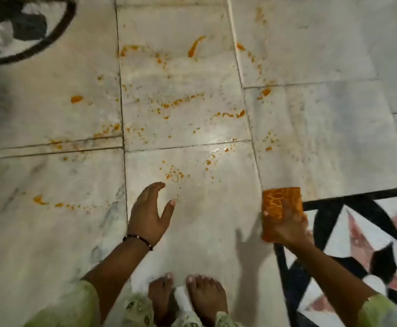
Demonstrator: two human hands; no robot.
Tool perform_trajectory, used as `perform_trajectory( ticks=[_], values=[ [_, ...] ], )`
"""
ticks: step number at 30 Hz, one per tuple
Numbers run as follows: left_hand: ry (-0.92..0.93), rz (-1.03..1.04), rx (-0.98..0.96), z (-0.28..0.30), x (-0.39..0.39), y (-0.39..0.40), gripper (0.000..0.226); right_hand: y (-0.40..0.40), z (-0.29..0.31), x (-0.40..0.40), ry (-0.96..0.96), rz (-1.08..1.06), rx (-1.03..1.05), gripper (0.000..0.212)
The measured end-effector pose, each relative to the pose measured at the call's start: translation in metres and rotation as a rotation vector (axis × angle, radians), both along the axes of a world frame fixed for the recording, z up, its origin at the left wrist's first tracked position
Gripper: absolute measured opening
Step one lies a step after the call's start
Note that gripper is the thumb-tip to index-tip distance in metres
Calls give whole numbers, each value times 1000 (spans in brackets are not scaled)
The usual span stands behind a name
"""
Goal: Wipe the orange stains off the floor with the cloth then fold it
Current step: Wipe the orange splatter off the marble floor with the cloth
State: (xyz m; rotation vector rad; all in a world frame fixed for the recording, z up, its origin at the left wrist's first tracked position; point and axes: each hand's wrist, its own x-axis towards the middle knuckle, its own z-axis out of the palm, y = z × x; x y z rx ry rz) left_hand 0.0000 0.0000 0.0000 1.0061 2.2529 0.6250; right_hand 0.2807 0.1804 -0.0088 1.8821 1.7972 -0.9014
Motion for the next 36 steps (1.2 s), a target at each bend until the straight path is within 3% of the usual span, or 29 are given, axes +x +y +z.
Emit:
perform_trajectory(
  ticks=[3,5,8,14,17,19,21,27,29,33,36],
  values=[
    [126,-92,-41,-87,-27,-13,69,19,-78,34,-166,181,61,101],
    [177,-121,-38,-121,-48,-19,68,25,-101,43,-148,309,152,99],
    [251,-178,-9,-162,-69,-37,66,1,-140,36,-131,687,292,88],
    [327,-236,56,-196,-88,-64,61,-83,-189,-58,438,1565,617,62],
    [335,-216,100,-196,-94,-64,67,-98,-188,-126,588,2087,541,47],
    [350,-221,110,-192,-101,-61,72,-105,-187,-167,573,2305,458,49],
    [371,-231,105,-188,-104,-60,72,-105,-183,-195,546,2239,378,56],
    [327,-151,103,-185,-83,-78,73,-56,-180,-152,364,1540,506,65],
    [315,-124,104,-185,-77,-79,73,-69,-179,-133,382,1568,503,65],
    [316,-78,121,-177,-84,-61,77,-111,-188,-171,486,1888,401,63],
    [306,-47,134,-176,-87,-46,81,-84,-190,-223,495,1721,455,65]
  ],
)
